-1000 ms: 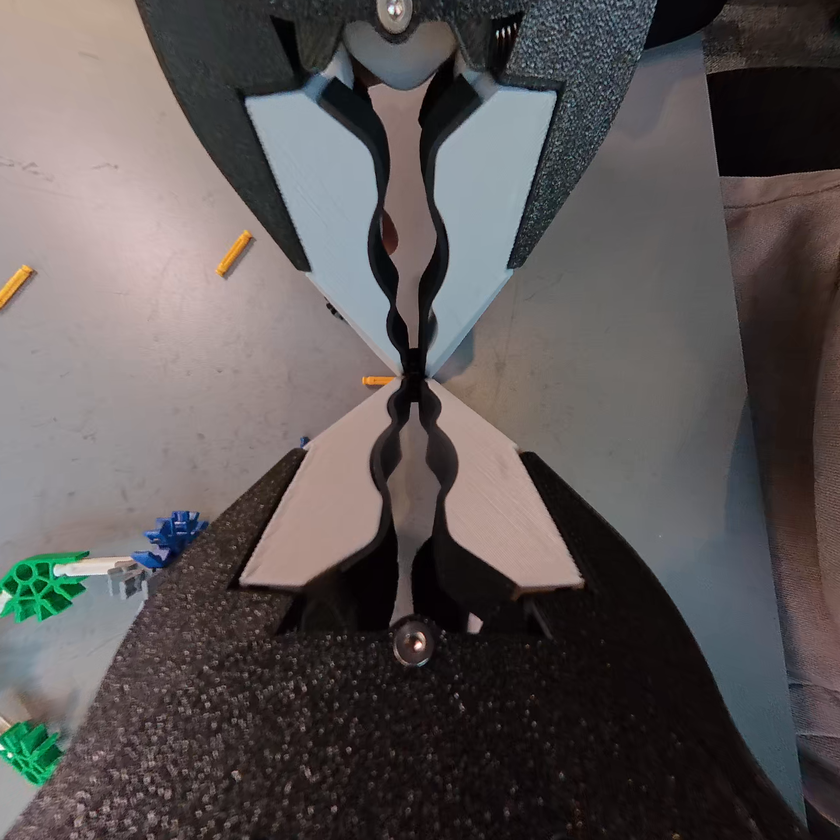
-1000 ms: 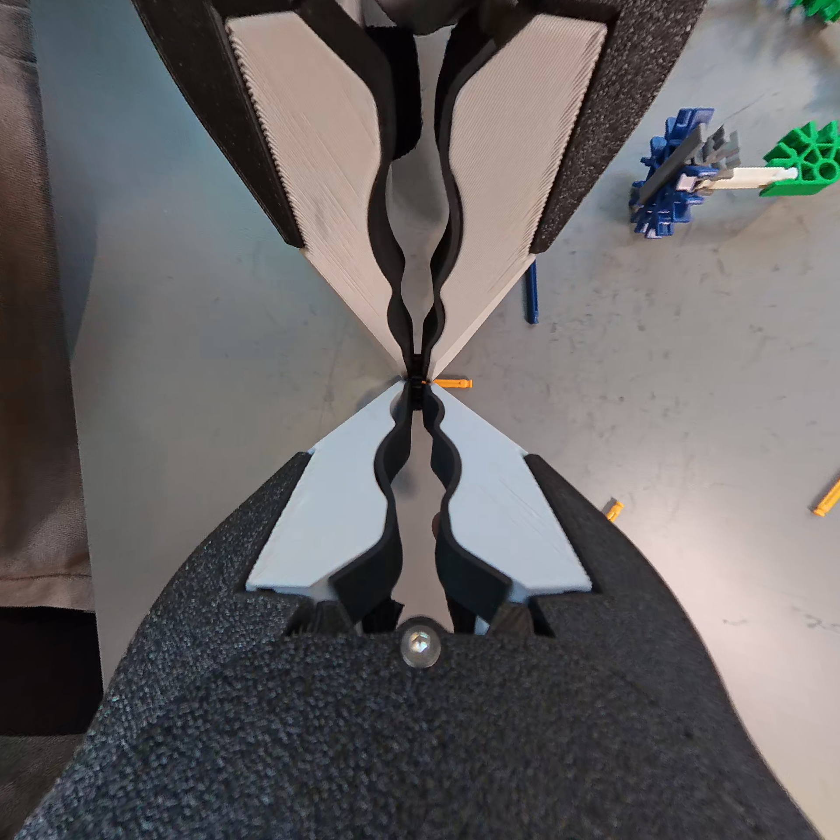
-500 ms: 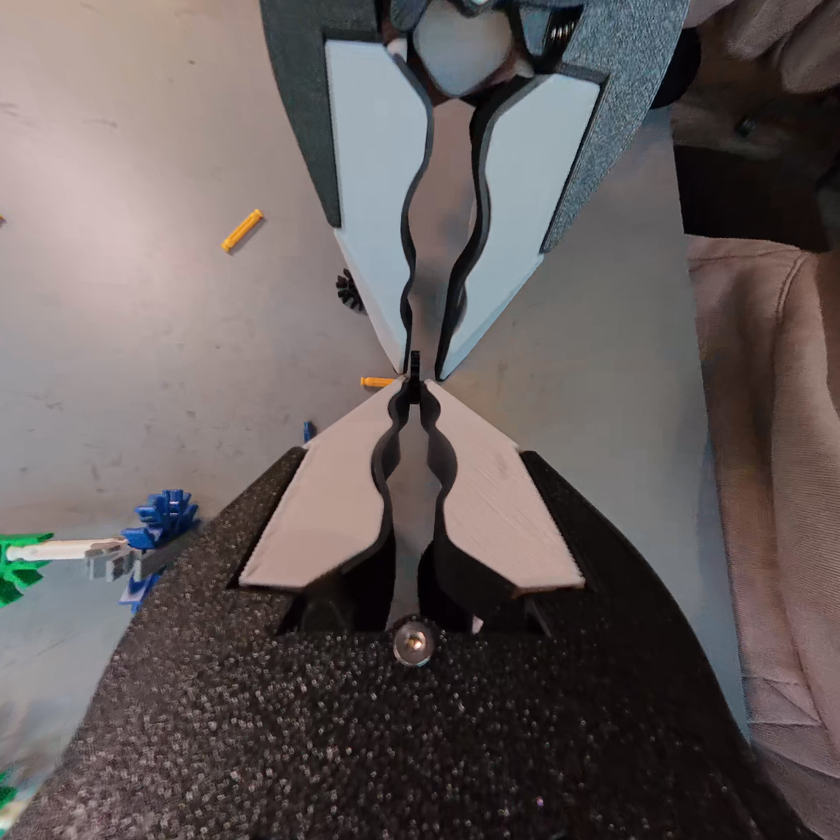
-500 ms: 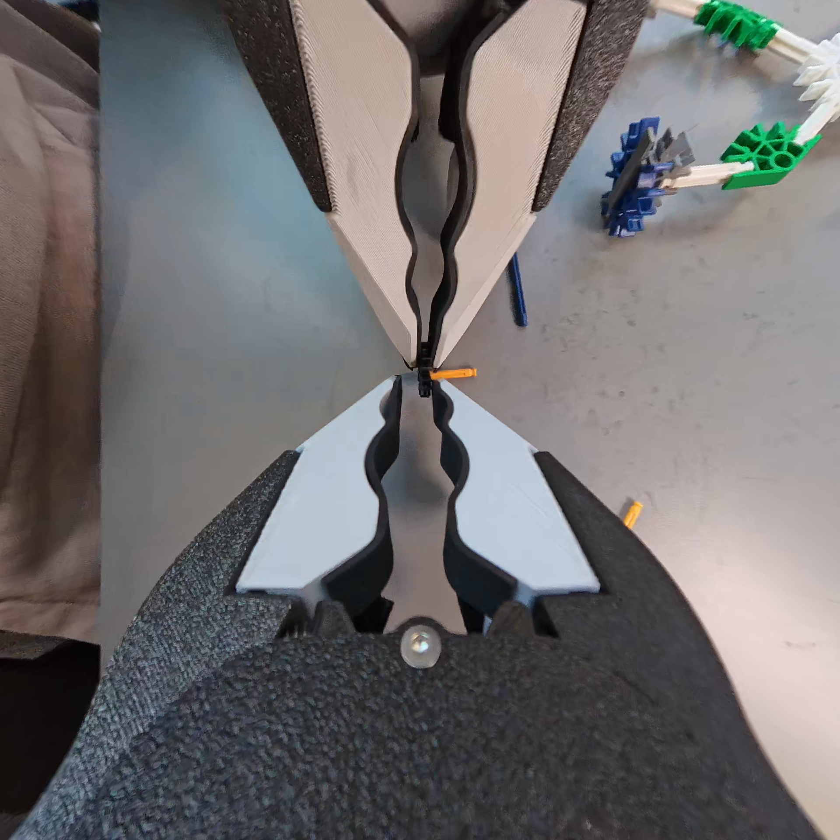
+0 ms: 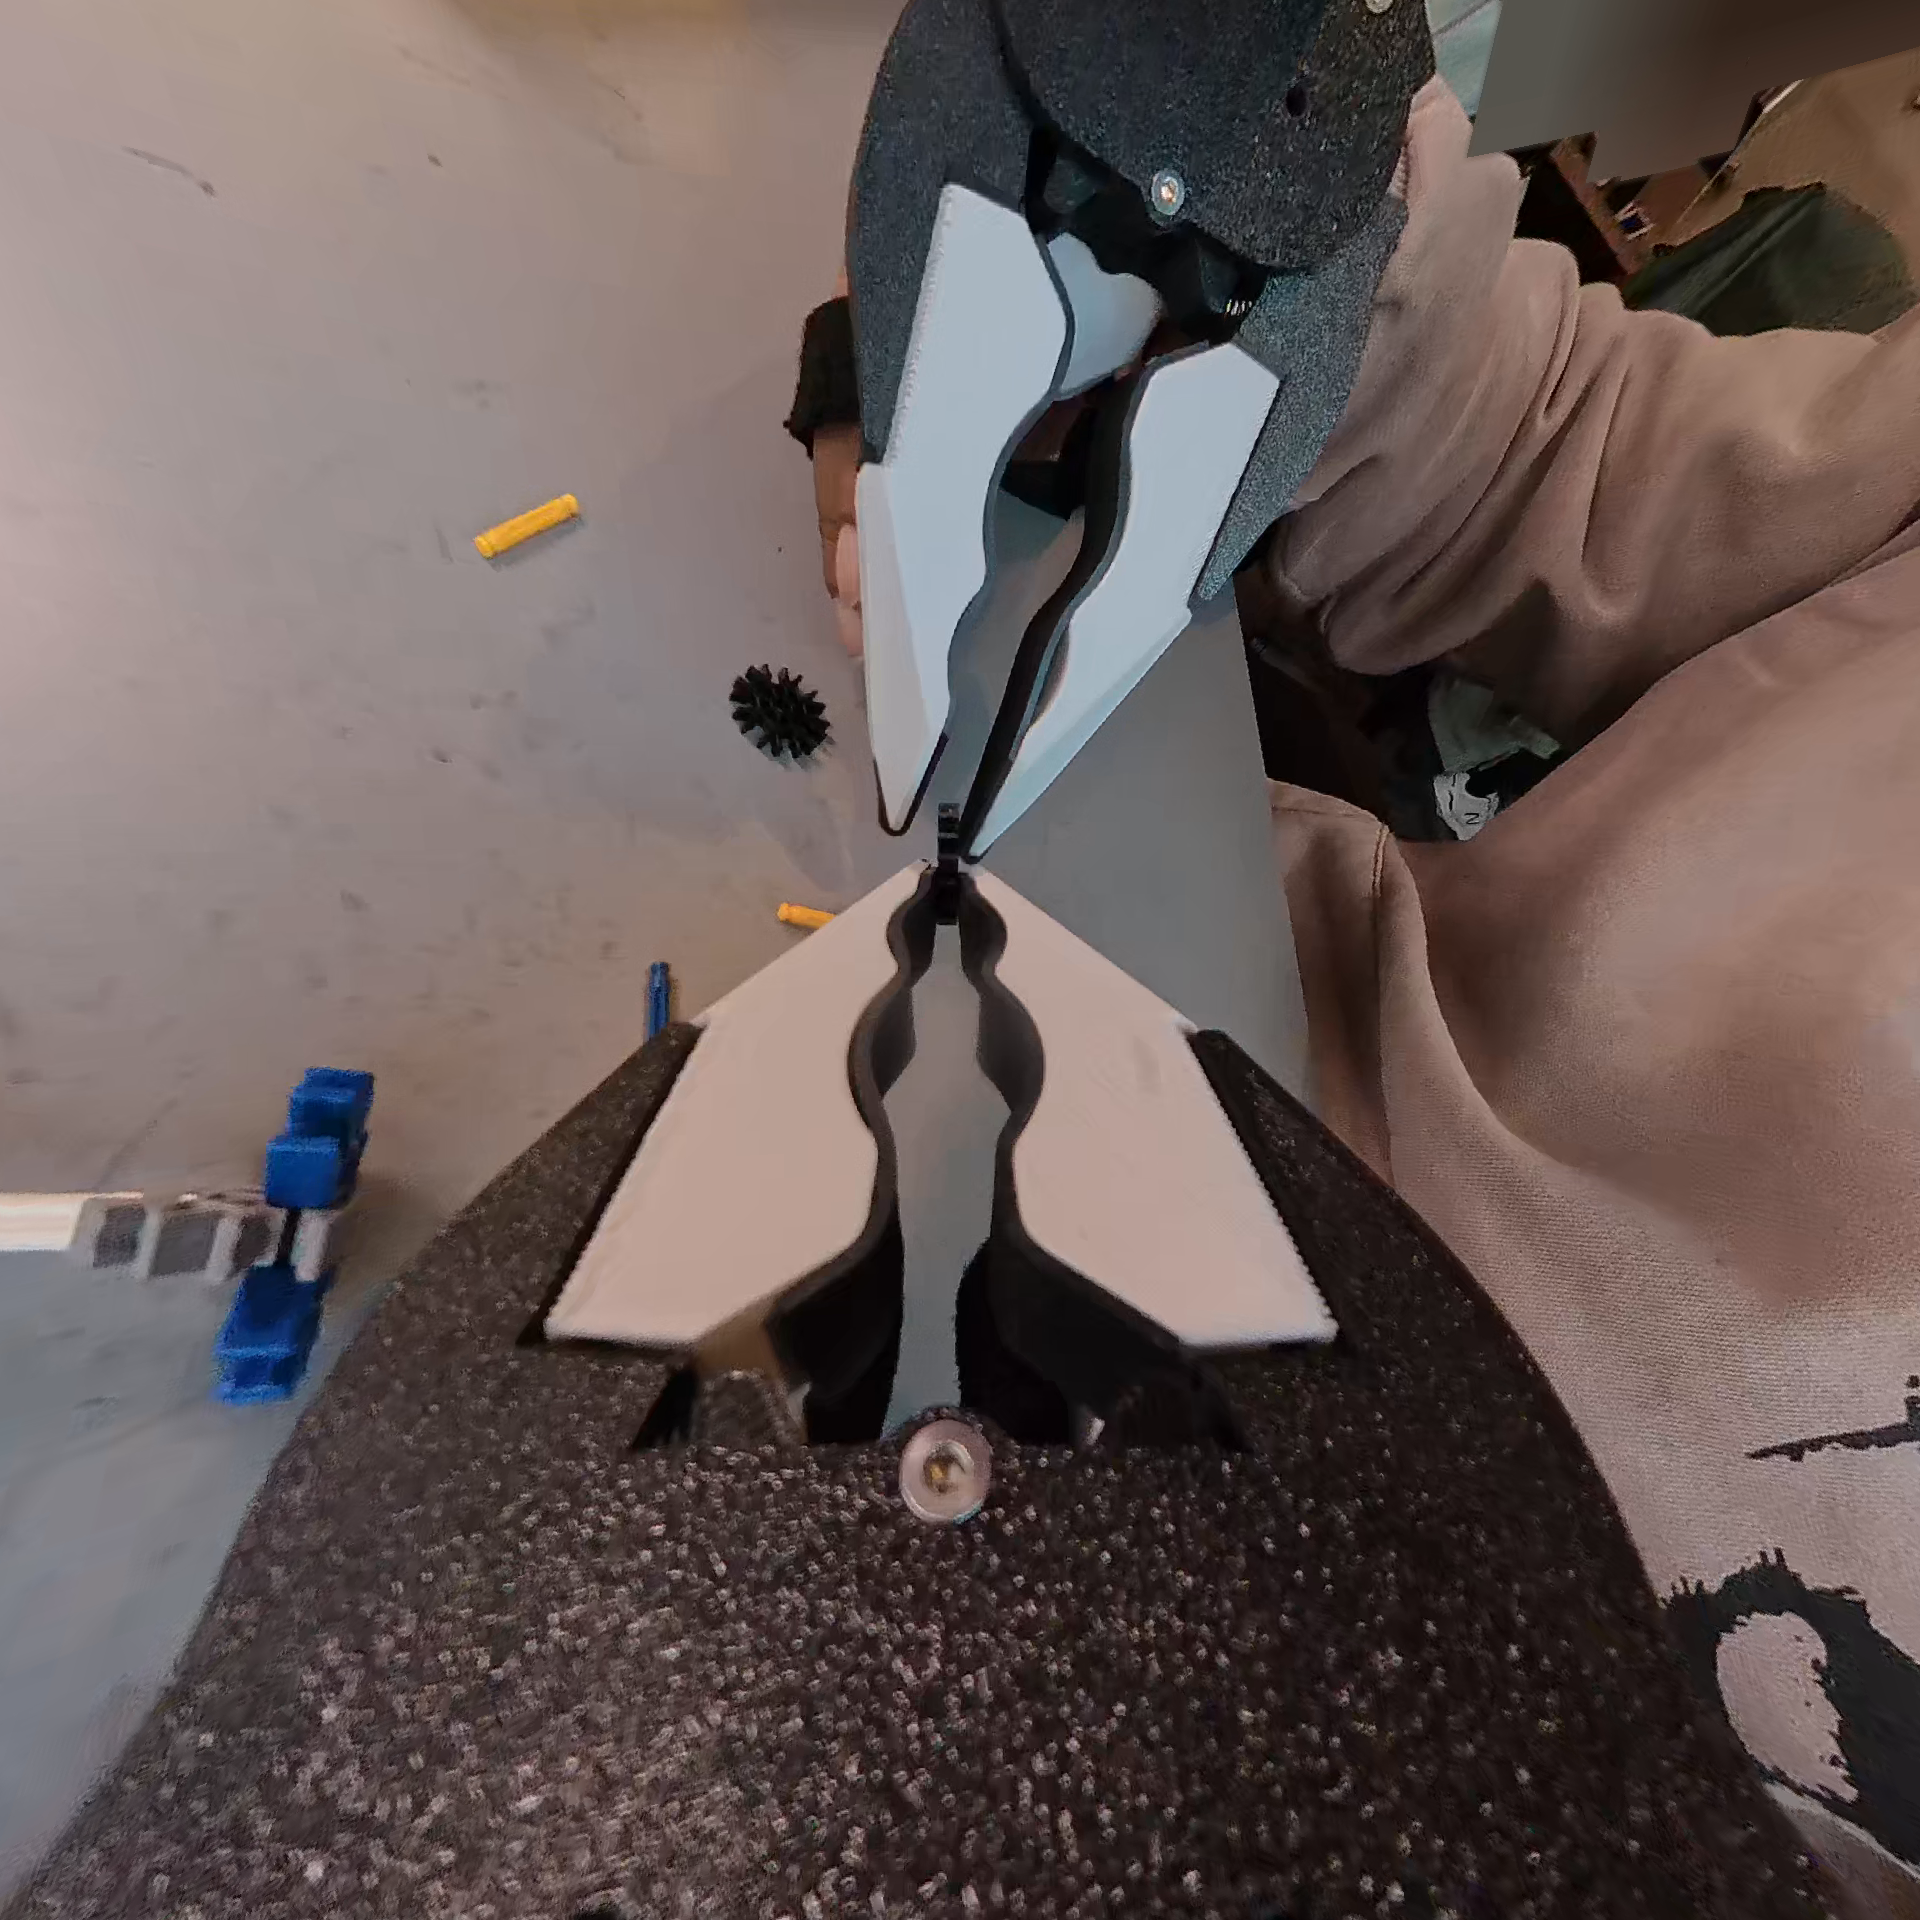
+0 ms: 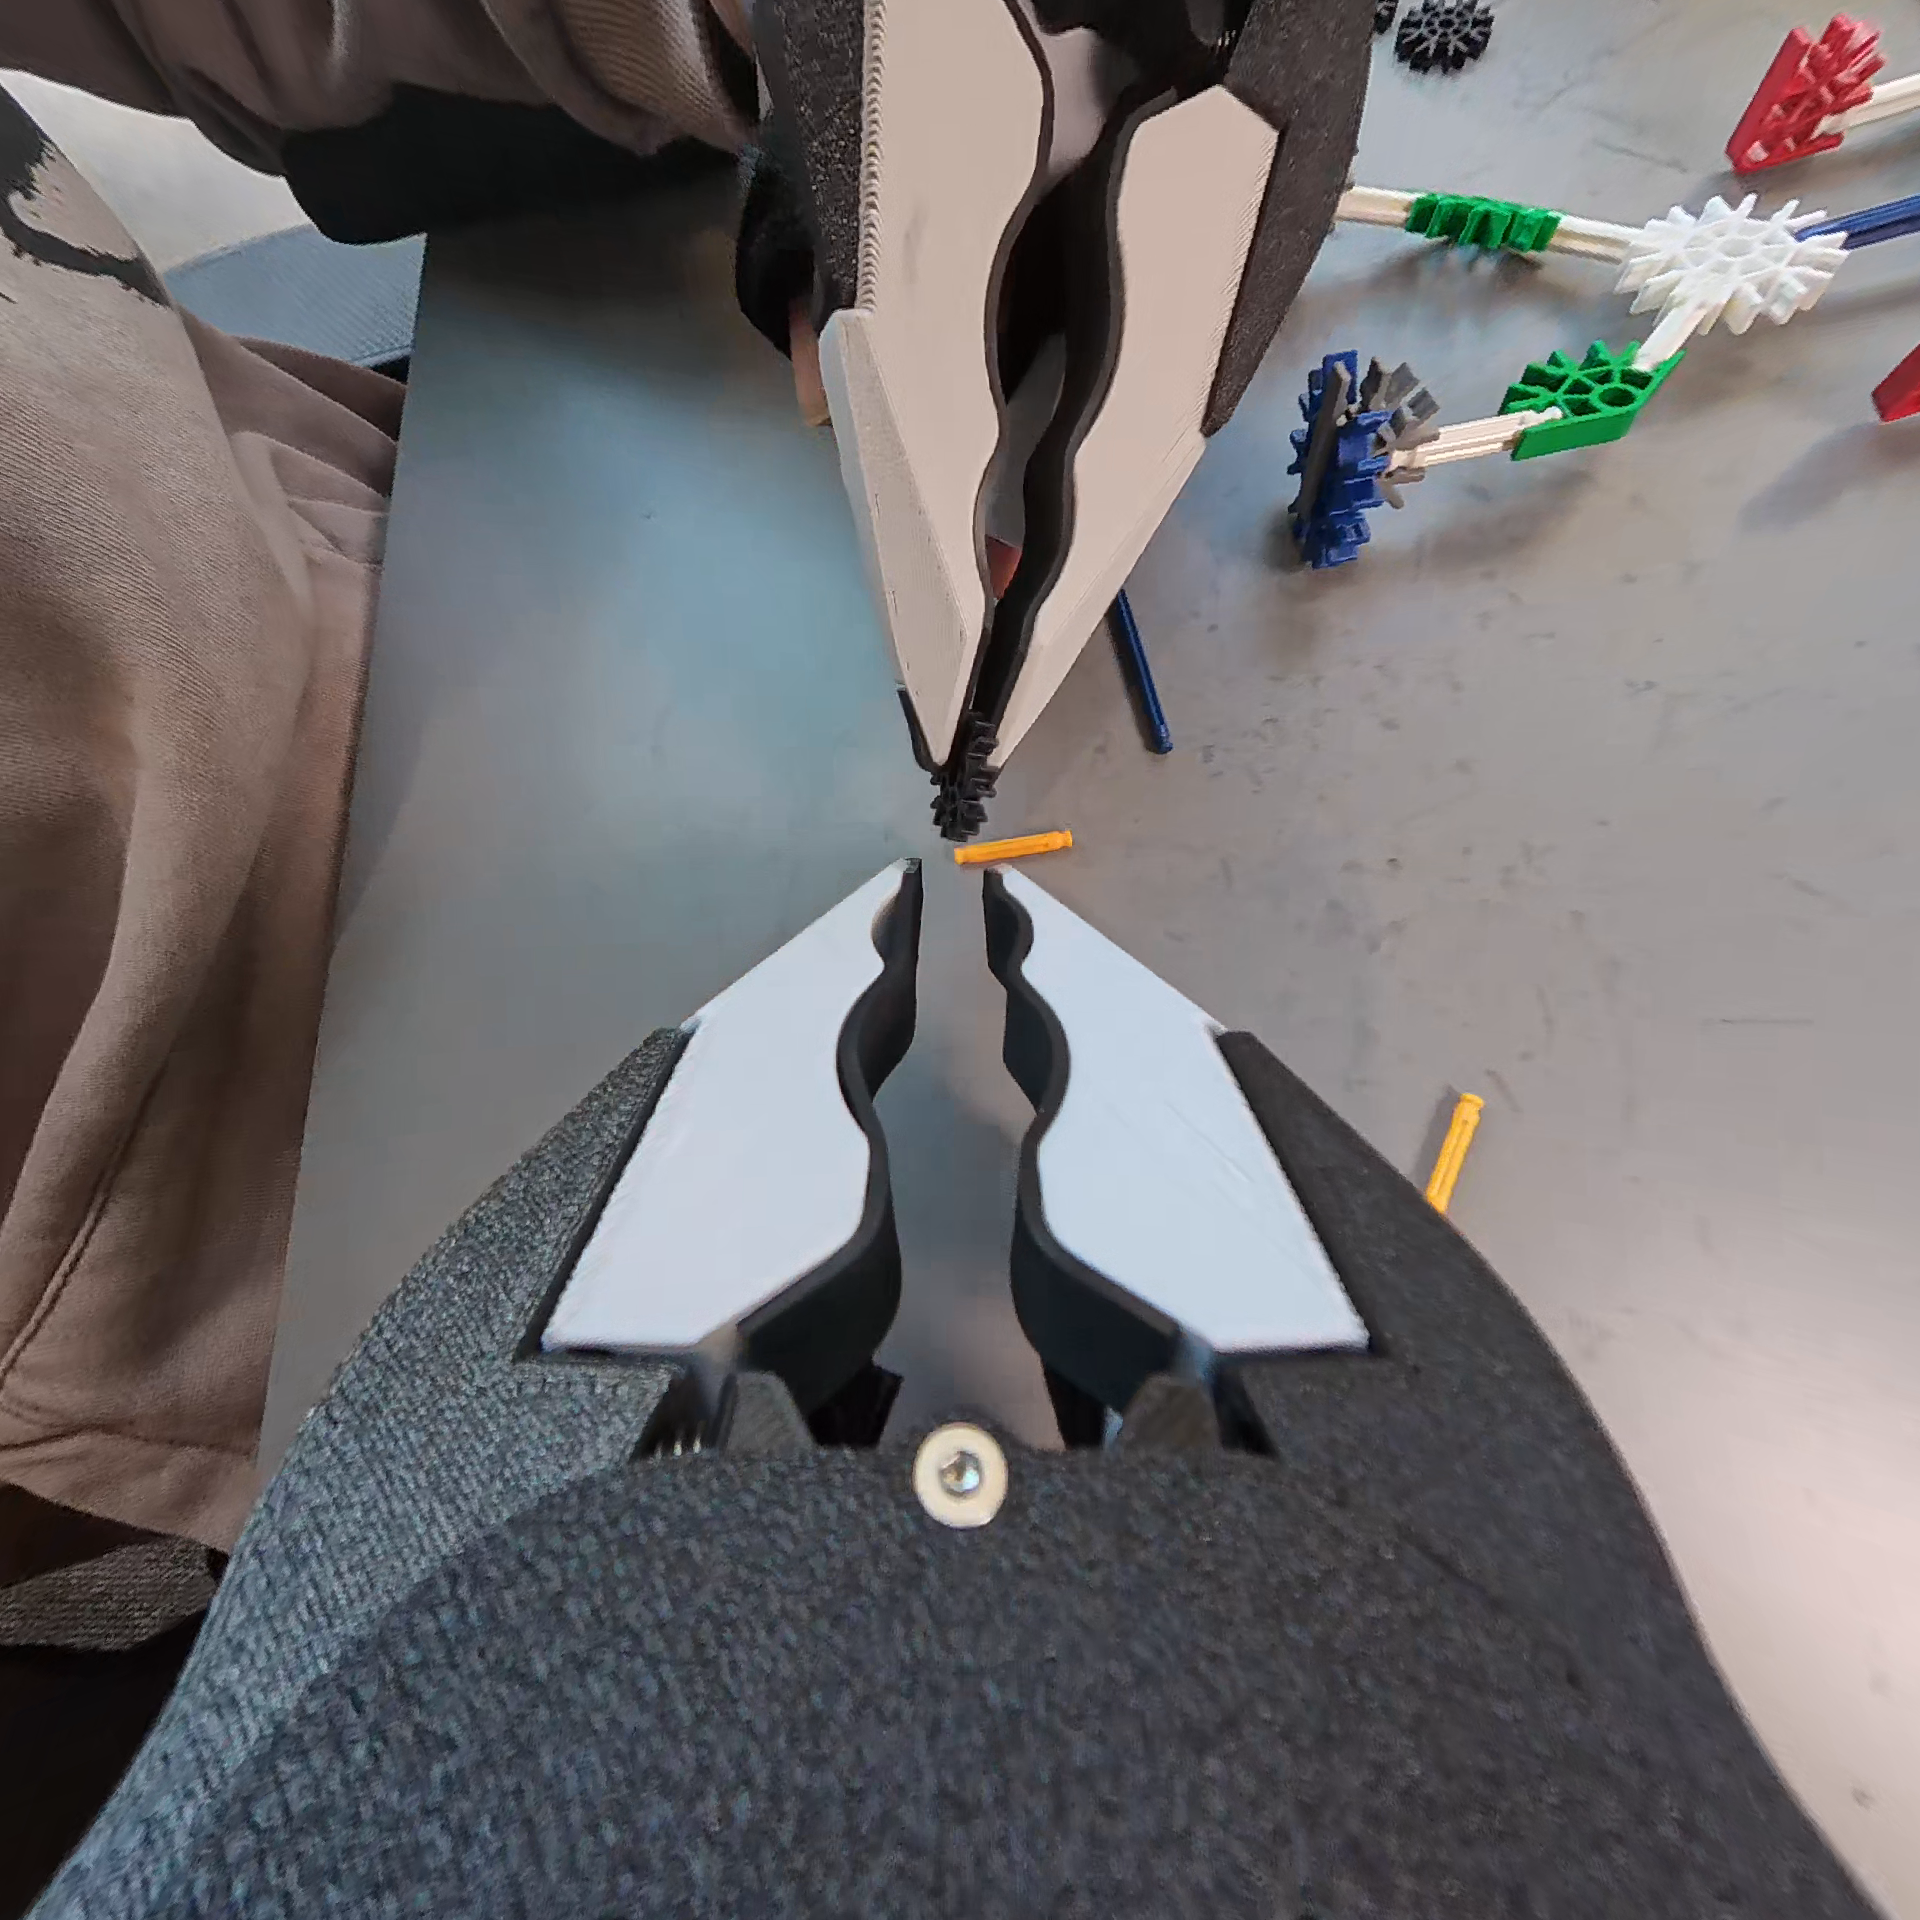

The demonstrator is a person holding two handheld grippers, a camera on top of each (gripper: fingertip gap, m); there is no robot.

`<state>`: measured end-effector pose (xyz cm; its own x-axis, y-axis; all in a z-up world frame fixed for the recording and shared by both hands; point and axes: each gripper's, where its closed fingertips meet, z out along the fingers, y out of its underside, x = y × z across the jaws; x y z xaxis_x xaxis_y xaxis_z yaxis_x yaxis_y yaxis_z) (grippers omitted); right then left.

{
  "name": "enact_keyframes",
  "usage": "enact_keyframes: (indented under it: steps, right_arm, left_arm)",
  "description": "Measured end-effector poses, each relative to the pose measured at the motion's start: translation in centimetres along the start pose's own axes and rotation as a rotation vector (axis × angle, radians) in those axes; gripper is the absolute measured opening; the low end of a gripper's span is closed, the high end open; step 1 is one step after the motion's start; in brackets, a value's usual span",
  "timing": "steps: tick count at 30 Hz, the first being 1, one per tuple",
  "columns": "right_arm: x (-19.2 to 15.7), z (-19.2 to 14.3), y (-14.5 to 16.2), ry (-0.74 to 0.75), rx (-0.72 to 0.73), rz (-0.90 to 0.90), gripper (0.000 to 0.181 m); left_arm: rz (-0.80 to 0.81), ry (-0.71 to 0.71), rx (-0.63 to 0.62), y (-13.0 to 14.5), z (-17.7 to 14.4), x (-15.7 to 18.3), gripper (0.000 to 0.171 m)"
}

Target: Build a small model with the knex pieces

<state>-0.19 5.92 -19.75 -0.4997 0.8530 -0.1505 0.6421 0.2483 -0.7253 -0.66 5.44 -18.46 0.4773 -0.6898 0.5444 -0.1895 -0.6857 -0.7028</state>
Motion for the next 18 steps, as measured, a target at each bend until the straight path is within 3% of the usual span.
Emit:
enact_keyframes:
  steps: [13,18]
  right_arm:
    - [0.1,0.2,-1.1,-0.031,0.055,0.008,0.002]
    - [0.2,0.6,-0.5,-0.011,-0.035,-0.049,0.002]
  left_arm:
    - [0.054,-0.046,-0.025,0.7,0.4,-0.3,0.003]
    - [0.143,-0.136,-0.112,1.8,0.7,-1.1,0.005]
